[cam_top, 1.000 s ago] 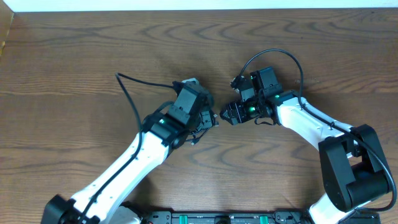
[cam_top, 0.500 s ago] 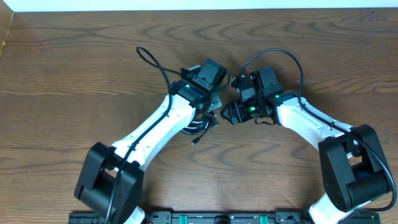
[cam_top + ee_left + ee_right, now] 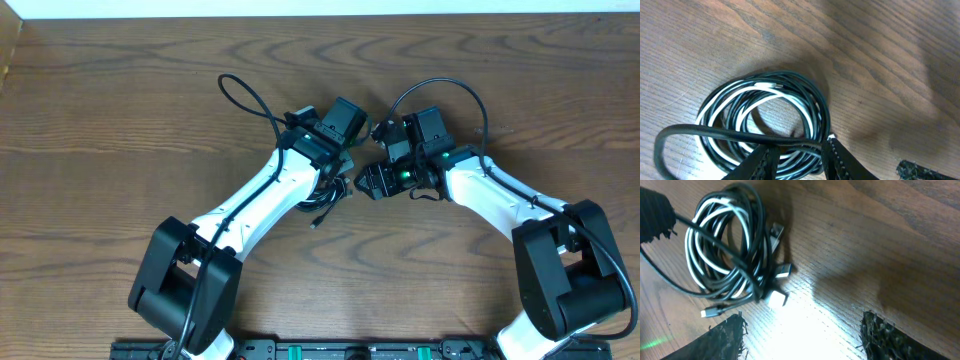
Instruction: Untangle cables
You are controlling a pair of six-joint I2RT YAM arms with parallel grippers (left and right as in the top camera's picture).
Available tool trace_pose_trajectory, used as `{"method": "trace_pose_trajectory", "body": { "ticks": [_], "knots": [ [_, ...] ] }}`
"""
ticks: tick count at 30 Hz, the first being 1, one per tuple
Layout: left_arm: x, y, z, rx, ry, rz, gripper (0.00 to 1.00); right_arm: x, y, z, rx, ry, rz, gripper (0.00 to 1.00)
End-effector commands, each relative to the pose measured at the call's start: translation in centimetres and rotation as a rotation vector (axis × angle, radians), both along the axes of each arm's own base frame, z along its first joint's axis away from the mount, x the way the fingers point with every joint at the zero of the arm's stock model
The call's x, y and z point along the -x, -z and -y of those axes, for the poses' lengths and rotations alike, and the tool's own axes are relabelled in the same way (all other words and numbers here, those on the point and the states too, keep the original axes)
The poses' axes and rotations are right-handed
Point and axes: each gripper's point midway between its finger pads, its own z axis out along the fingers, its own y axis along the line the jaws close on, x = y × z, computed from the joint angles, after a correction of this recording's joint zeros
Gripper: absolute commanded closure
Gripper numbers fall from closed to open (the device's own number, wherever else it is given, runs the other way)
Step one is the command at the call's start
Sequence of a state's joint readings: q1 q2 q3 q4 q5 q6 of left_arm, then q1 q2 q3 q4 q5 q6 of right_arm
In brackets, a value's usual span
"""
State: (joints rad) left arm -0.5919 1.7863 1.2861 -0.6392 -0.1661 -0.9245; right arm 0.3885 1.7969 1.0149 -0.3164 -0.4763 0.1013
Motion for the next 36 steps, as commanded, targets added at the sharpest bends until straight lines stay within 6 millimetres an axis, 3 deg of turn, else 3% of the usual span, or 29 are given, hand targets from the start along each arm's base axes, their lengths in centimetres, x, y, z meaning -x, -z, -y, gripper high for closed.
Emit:
{"method": "trace_pose_trajectory", "body": {
  "ticks": [1, 9, 10, 13, 18, 27, 30, 32, 36],
  "knots": [
    [-0.4, 0.7, -0.6, -0.033, -0.031, 0.003, 0.67, -0.2, -0.2, -0.4, -0.002, -0.016, 0.015, 0.27],
    [-0.3, 3.1, -0.6, -0.048, -0.038, -0.024, 0.67, -0.2, -0.2, -0.4, -0.002, -0.016, 0.016, 0.26],
    [-0.4, 3.1, -0.4, -0.040, -0.036, -0.025, 0.68, -0.2, -0.2, -0.4, -0.002, -0.016, 0.016, 0.27],
    [-0.3, 3.2, 0.2, -0.008, -0.025, -0.035, 0.91, -0.3, -0.2, -0.1, -0.002, 0.000, 0.007, 0.28],
    [0.4, 2.8, 2.0, 0.057, 0.111, -0.079, 0.93, -1.2, -0.1, 1.6, -0.020, 0.097, -0.042, 0.28],
    [1.1, -1.8, 4.8, 0.357, 0.231, -0.116, 0.92, -1.4, -1.2, 3.4, -0.160, 0.174, -0.154, 0.17],
    [1.4, -4.7, 5.4, 0.450, 0.305, -0.082, 0.93, -1.7, -1.1, 4.0, -0.172, 0.235, -0.192, 0.11],
    [1.7, -6.0, 5.6, 0.489, 0.333, -0.067, 0.93, -1.7, -1.2, 3.8, -0.192, 0.254, -0.216, 0.04],
    [2.7, -8.2, 6.7, 0.560, 0.425, -0.046, 0.92, -1.6, -1.3, 3.6, -0.203, 0.247, -0.219, 0.02]
  ]
}}
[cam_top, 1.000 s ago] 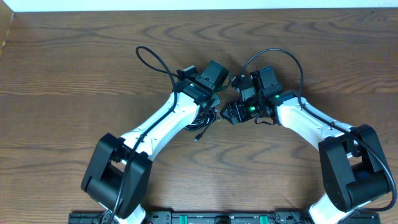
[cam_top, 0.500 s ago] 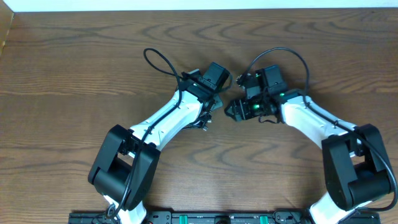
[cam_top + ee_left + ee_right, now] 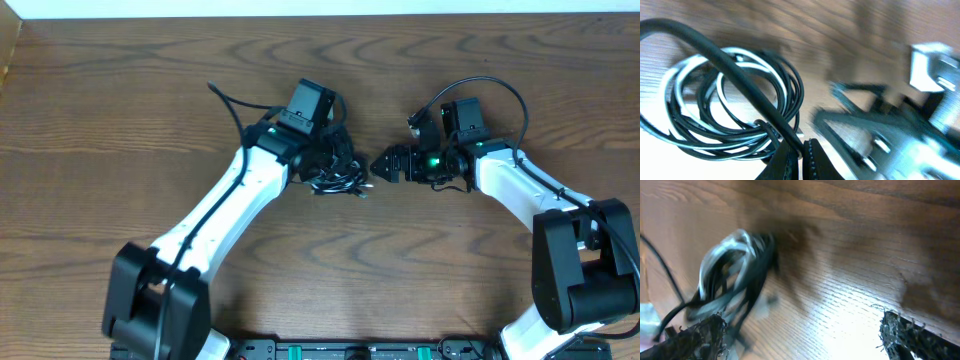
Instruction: Untangle cables
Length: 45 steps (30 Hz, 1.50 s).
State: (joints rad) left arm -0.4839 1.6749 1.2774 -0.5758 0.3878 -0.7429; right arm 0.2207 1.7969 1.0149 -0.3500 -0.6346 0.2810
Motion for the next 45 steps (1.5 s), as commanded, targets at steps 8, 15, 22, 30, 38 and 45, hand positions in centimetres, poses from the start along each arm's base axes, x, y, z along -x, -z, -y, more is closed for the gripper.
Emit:
{"method": "trace_pose_trajectory", "body": {
  "ticks": [8, 15, 22, 30, 38, 45],
  "knots": [
    [1.8, -3.7, 2.5, 0.153, 0.193, 0.051, 0.93, 0.8, -1.5, -2.3, -0.190, -0.045, -0.075, 0.01],
    [1.7, -3.8, 2.5, 0.137, 0.247, 0.097, 0.92, 0.0, -1.9, -1.8, -0.231, 0.068, -0.158, 0.01],
    [0.0, -3.8, 1.8, 0.083, 0.194, 0.164, 0.92, -0.8, -2.1, 0.8, -0.290, 0.216, -0.274, 0.01],
    [-2.9, -6.2, 3.1, 0.149, 0.136, 0.299, 0.93, -0.4, -1.9, 1.1, -0.310, 0.310, -0.397, 0.01],
    [-1.2, -6.8, 5.2, 0.216, 0.258, 0.311, 0.93, -0.2, -2.4, 0.8, -0.345, 0.323, -0.446, 0.01],
    [-0.2, -7.2, 6.7, 0.237, 0.301, 0.321, 0.93, 0.7, -3.6, -0.3, -0.430, 0.324, -0.559, 0.01]
  ]
}}
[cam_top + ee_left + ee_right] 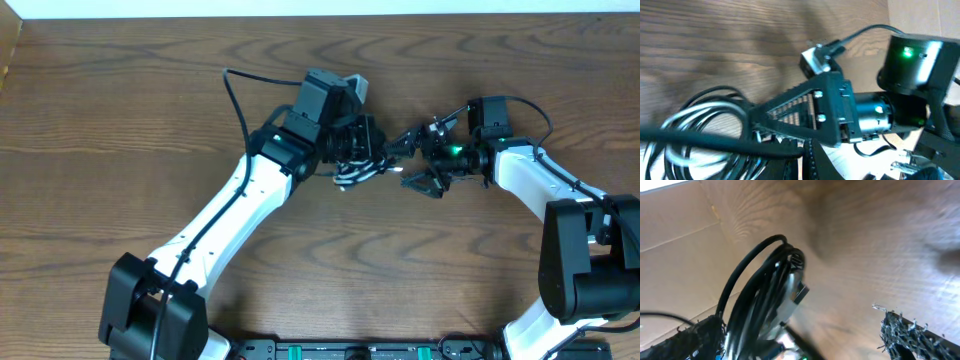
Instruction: Untangle cables
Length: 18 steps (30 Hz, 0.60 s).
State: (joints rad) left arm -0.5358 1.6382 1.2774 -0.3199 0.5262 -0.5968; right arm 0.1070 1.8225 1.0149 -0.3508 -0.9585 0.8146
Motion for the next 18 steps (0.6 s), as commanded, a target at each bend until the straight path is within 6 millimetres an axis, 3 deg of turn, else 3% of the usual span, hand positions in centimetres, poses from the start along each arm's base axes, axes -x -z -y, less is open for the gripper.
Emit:
{"method": "trace_pose_trajectory", "body": {
  "ticks": [1, 6, 14, 17, 18],
  "knots": [
    [0.9, -1.3, 1.3, 0.039, 0.064, 0.032, 0.93, 0.4, -0.9, -0.9, -0.073, 0.017, -0.094, 0.01],
    [1.3, -1.4, 1.7, 0.046, 0.088, 0.033, 0.93, 0.3, -0.9, -1.0, -0.085, 0.063, -0.170, 0.02],
    [3.3, -1.4, 2.2, 0.062, 0.234, 0.046, 0.92, -0.4, -1.2, -1.0, -0.088, 0.047, -0.102, 0.09],
    [3.5, -1.3, 2.2, 0.054, 0.242, 0.047, 0.93, -0.3, -1.2, -1.0, -0.085, 0.044, -0.099, 0.24],
    [3.4, -1.3, 2.1, 0.053, 0.240, 0.046, 0.92, -0.5, -1.0, -0.9, -0.069, 0.053, -0.096, 0.37]
  ]
}}
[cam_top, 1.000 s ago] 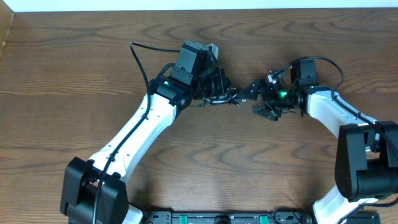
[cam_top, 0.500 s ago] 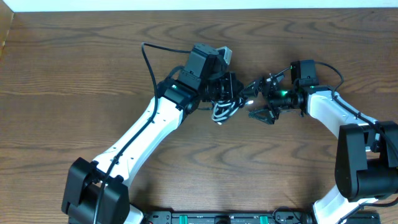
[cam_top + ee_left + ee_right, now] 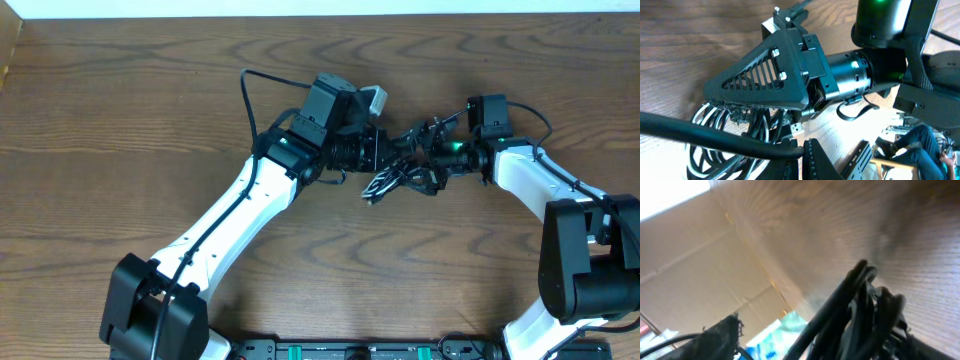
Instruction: Untangle cables
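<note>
A bundle of black and white cables [image 3: 384, 182] hangs off the table between my two grippers at the centre. My left gripper [image 3: 377, 157] is shut on a thick black cable [image 3: 715, 134] of the bundle, pinched at its fingertips [image 3: 802, 148], with the loops [image 3: 722, 150] hanging below. My right gripper [image 3: 408, 165] faces it from the right, and one of its latticed fingers [image 3: 765, 75] lies over the loops. In the right wrist view the black strands [image 3: 860, 310] stand between its spread fingers [image 3: 720, 337]; the other finger is hidden behind them.
The wooden table [image 3: 120, 120] stretches around both arms. A cardboard wall [image 3: 700, 280] shows in the right wrist view. The arms' own black feed cables [image 3: 250, 90] loop above the table near each wrist.
The bundle and my left gripper have moved right, closer to my right gripper. The strands now stand between the right gripper's fingers, where before they were at its left finger.
The bundle lay coiled on the table with both grippers open near it. Then my left gripper was shut on a black cable of it, to the left. Then it held the bundle raised near my right gripper, and now the bundle sits between that gripper's fingers.
</note>
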You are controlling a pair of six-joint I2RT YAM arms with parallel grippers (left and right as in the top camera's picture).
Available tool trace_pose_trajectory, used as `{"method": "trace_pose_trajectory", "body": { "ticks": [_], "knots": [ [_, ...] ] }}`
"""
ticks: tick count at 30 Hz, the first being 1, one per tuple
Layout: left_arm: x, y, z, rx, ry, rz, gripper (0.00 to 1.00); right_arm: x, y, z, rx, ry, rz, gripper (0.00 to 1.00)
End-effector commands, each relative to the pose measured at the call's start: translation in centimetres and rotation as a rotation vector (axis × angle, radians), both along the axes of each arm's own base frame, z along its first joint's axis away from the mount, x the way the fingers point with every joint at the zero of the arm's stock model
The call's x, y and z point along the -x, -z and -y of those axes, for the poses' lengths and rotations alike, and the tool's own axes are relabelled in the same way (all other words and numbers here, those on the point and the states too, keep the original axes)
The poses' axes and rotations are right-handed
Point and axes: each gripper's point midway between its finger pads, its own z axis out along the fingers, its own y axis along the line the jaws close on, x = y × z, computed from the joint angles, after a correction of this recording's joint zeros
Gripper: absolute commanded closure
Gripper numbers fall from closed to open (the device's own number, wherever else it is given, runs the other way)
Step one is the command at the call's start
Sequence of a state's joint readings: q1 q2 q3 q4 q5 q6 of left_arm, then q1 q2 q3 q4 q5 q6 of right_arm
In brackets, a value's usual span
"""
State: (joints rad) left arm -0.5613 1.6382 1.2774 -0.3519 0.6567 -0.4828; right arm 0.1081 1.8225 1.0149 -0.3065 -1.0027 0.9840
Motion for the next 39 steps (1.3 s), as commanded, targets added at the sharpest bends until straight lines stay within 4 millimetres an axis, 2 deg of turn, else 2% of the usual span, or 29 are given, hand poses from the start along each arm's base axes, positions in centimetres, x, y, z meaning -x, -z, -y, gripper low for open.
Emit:
{"method": "trace_pose_trajectory", "body": {
  "ticks": [1, 3, 4, 14, 22, 27, 31, 39],
  "knots": [
    [0.5, -0.9, 0.2, 0.019, 0.050, 0.033, 0.92, -0.3, 0.3, -0.1, 0.024, -0.003, 0.016, 0.56],
    [0.5, -0.7, 0.1, 0.011, 0.046, 0.030, 0.93, -0.6, 0.8, 0.3, 0.073, -0.008, 0.062, 0.94],
    [0.5, -0.6, 0.1, 0.007, 0.042, 0.029, 0.93, -0.8, 1.0, 0.5, 0.091, -0.016, 0.087, 0.99],
    [0.4, 1.8, -0.7, -0.069, -0.034, -0.052, 0.92, -0.6, 1.1, 0.0, 0.105, -0.052, 0.134, 0.99],
    [0.7, 3.3, -0.4, -0.179, -0.080, -0.002, 0.93, -0.7, 0.9, -0.8, 0.101, -0.070, 0.164, 0.99],
    [0.4, 4.6, -1.5, -0.285, -0.182, 0.002, 0.92, -0.9, 0.8, -0.8, 0.100, -0.070, 0.178, 0.99],
    [0.5, 5.3, -1.6, -0.309, -0.184, -0.007, 0.93, -1.1, 0.7, -0.8, 0.100, -0.074, 0.196, 0.99],
    [0.6, 9.0, -1.4, -0.364, -0.186, -0.089, 0.92, -1.2, 0.6, -0.9, 0.101, -0.078, 0.213, 0.99]
  ]
}}
